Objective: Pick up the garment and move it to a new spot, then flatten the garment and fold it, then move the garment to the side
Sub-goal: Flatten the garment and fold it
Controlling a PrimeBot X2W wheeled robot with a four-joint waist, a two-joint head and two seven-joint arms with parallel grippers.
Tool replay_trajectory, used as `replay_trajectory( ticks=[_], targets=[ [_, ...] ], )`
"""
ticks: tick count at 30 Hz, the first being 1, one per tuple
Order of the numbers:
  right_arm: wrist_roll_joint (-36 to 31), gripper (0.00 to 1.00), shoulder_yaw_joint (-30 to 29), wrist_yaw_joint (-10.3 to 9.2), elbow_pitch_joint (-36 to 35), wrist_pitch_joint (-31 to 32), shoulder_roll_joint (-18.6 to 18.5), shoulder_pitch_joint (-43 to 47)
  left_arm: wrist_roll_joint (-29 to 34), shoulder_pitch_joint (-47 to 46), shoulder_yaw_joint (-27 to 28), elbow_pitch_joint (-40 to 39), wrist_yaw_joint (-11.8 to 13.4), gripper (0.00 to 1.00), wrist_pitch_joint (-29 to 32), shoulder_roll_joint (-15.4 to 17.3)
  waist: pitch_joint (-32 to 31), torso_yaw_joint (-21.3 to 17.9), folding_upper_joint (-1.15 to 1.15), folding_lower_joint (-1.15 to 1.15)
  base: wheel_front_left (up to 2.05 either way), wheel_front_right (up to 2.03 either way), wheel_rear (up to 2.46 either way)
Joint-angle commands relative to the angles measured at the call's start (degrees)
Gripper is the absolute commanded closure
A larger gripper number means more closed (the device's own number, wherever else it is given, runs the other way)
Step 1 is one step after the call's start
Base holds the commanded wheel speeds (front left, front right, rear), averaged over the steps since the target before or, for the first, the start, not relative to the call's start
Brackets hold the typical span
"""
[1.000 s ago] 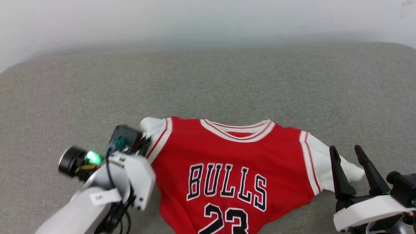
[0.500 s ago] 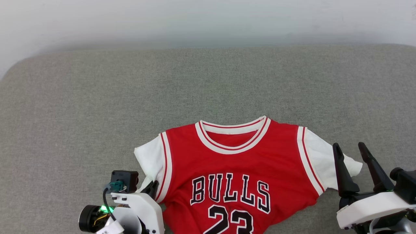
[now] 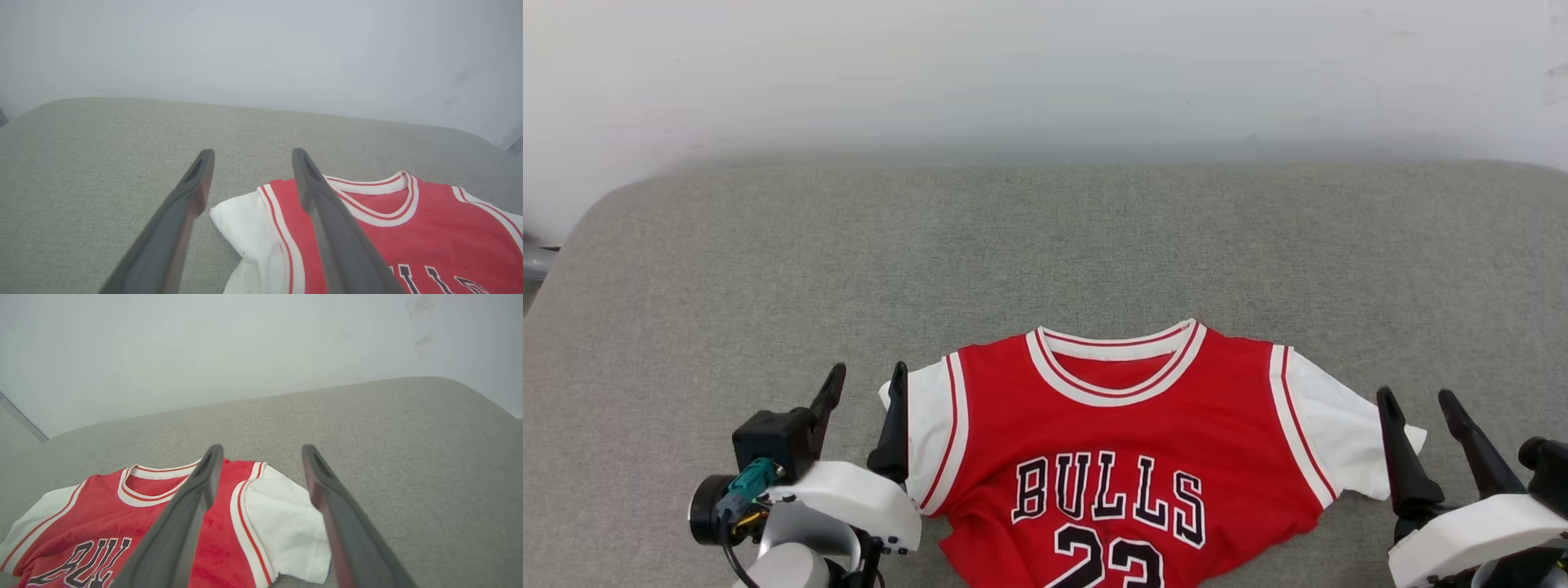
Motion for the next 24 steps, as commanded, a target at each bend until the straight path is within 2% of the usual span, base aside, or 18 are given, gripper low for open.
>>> replay_trajectory(
  ticks=[1,6,12,18,24],
  targets=[
    [0.65,0.00,-0.62,-0.04,0.58,0.93,0.10,0.80,0.87,0.50,0.83,-0.89,0.31,0.00,-0.61,-0.34,-0.34,0.19,0.00,0.00,0.00,0.00,0.00],
    [1.54,0.00,-3.92,-0.04,2.54,5.11,0.09,0.99,3.29,1.86,3.64,-3.87,1.23,0.00,-1.26,-0.07,-1.17,0.55,0.00,0.00,0.00,0.00,0.00],
    [1.78,0.00,-9.32,-0.04,5.66,14.53,-0.22,0.05,5.19,3.74,5.76,-7.67,2.15,0.00,-1.36,0.94,-0.68,1.47,0.00,0.00,0.00,0.00,0.00],
    [3.41,0.00,-10.73,-0.04,8.70,27.52,-3.56,-4.77,5.56,3.56,6.76,-9.53,2.45,0.00,-1.39,0.93,2.24,2.63,0.00,0.00,0.00,0.00,0.00],
    [4.91,0.00,-8.29,-0.04,11.58,37.47,-8.02,-11.89,6.20,1.80,7.82,-10.79,1.87,0.00,-1.39,0.13,7.25,4.30,0.00,0.00,0.00,0.00,0.00]
  ],
)
